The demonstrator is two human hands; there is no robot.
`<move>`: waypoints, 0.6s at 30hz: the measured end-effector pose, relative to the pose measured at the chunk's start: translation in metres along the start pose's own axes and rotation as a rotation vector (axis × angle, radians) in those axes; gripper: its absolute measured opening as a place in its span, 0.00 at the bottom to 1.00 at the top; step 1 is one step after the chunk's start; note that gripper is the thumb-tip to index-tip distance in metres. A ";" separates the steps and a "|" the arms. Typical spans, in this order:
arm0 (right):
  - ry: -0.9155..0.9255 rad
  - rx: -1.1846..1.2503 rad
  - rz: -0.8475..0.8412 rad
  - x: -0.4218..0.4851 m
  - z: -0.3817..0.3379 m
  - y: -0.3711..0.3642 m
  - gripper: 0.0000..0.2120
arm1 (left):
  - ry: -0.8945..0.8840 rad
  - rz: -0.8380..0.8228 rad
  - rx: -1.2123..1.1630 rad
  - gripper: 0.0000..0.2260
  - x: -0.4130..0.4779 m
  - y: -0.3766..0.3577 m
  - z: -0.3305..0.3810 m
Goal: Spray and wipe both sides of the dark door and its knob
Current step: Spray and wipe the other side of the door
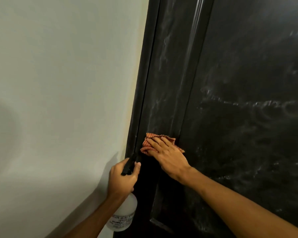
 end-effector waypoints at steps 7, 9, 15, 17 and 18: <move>-0.156 -0.061 0.140 0.018 0.094 0.094 0.35 | 0.000 -0.075 -0.063 0.07 0.030 0.003 0.117; -0.179 -0.079 0.205 0.028 0.104 0.110 0.37 | -0.015 -0.060 -0.081 0.06 0.039 0.008 0.136; 0.091 -0.137 0.071 0.043 0.102 0.107 0.35 | -0.015 -0.032 -0.117 0.05 0.057 0.012 0.174; -0.012 -0.133 0.225 0.051 0.147 0.152 0.34 | -0.005 -0.025 -0.115 0.06 0.060 0.010 0.185; -0.069 -0.146 0.247 0.056 0.178 0.181 0.33 | -0.013 -0.031 -0.134 0.06 0.068 0.006 0.200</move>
Point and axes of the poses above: each hand's wrist, its own x-axis towards the middle knuckle, its own y-axis out of the back of the hand, z = x × y, the point moved 10 cm from there along x, towards the middle knuckle, and after that the axes turned 12 degrees about y, right-handed, at the moved point
